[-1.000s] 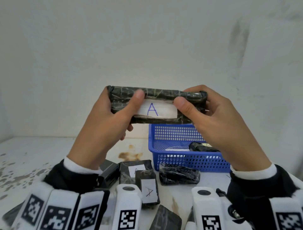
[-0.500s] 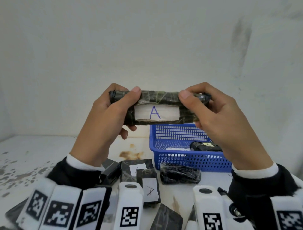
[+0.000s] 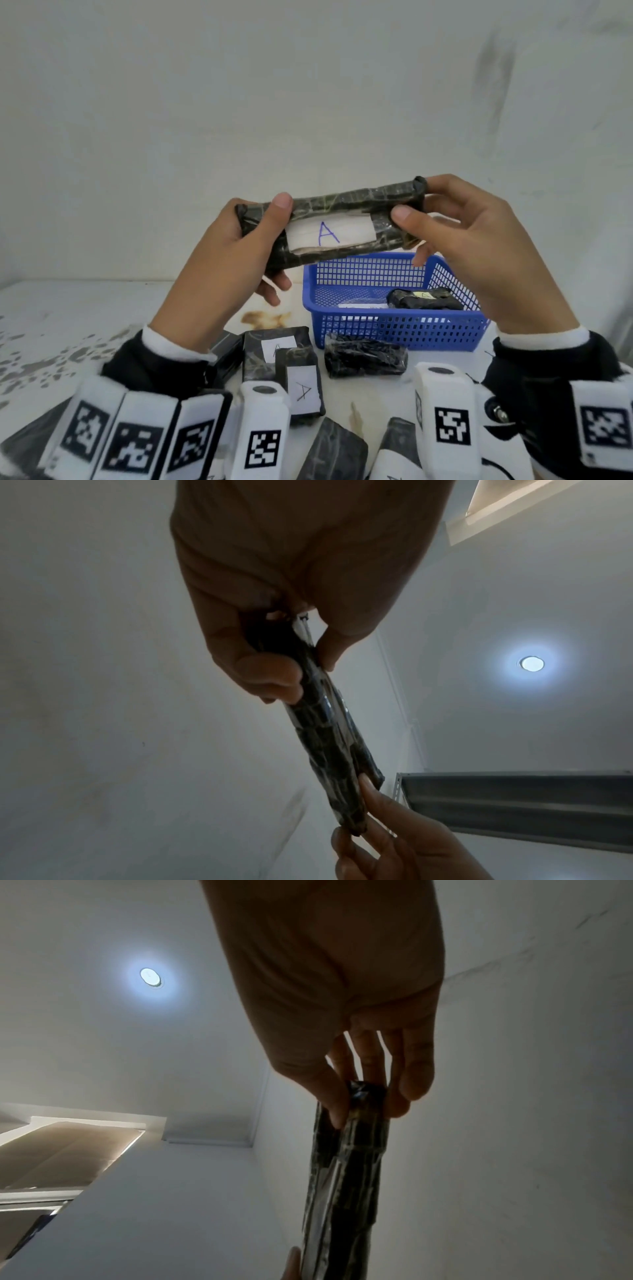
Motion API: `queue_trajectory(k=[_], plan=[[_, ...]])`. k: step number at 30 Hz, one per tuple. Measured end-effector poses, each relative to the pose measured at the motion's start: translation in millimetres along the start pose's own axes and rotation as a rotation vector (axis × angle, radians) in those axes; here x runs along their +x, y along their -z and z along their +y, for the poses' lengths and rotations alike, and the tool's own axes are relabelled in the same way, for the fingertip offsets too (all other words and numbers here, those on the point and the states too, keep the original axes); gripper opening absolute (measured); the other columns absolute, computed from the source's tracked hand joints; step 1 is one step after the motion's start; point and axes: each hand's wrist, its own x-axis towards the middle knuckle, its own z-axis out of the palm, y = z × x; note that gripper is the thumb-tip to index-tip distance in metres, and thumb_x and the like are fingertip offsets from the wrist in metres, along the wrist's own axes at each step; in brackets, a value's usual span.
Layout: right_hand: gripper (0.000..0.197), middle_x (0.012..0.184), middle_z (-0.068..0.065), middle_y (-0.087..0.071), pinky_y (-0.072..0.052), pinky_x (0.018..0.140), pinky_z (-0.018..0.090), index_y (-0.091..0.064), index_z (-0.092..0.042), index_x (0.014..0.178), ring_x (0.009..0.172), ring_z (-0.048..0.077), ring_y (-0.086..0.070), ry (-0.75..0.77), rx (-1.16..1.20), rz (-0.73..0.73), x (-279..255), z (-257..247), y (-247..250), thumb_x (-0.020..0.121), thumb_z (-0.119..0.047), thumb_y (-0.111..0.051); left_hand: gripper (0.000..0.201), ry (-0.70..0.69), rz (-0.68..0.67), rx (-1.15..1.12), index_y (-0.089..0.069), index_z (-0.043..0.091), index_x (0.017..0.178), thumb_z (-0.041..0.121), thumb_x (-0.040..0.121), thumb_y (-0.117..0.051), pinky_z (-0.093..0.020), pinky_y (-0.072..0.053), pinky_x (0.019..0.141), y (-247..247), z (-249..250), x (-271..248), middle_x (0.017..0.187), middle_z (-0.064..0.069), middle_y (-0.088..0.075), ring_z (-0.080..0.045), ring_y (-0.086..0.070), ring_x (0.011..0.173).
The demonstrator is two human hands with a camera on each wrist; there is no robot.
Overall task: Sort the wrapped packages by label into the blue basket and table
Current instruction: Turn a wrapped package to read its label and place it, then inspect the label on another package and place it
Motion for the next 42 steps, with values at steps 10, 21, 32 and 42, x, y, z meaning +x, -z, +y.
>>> queue_trajectory(k=[10,21,32,42], plan=[[0.011,0.091,0.007,-0.076,-0.06,0.069,0.031,-0.07,-0.012,0.098,0.067,0.019,-0.07,-0.344,-0.217,0.156,48.8,87.3,59.3,0.088,-0.013,-0.075,0.048,0.225,-0.211,0.63,-0.041,0.021,0.128,0.054,0.093,-0.047,-0.032,-0.049,0.074,-15.4,-32.6,33.1,0.092,0.001,-0.063,-0.012,-0.062,0.08],[0.014,0.069,0.002,-0.065,-0.049,0.052,0.019,-0.067,-0.007,0.079,0.058,0.01,-0.061,-0.614,-0.747,-0.008,141.3,163.2,86.4,0.09,-0.015,-0.071,0.047,0.3,-0.42,1.001,-0.046,0.011,0.132,0.046,0.101,-0.04,-0.03,-0.042,0.083,-59.2,-78.2,132.7,0.12,-0.007,-0.061,-0.024,-0.059,0.104],[0.014,0.085,0.008,-0.059,-0.037,0.052,0.024,-0.058,-0.005,0.098,0.077,0.024,-0.055,-0.65,-1.132,-0.348,182.5,213.2,69.1,0.097,-0.019,-0.062,0.068,0.381,-0.563,0.641,0.0,0.014,0.153,0.022,0.102,-0.045,-0.035,-0.037,0.105,-78.8,-157.9,141.8,0.151,-0.013,-0.038,-0.03,-0.048,0.13],[0.025,0.081,-0.002,-0.06,-0.045,0.048,0.018,-0.067,-0.011,0.112,0.059,0.011,-0.052,-0.513,-1.38,-0.703,198.6,245.7,57.3,0.088,-0.003,-0.071,0.069,0.344,-0.587,0.633,0.016,0.017,0.151,0.03,0.105,-0.033,-0.024,-0.041,0.078,-78.2,-175.6,148.2,0.132,-0.014,-0.057,-0.02,-0.057,0.084]])
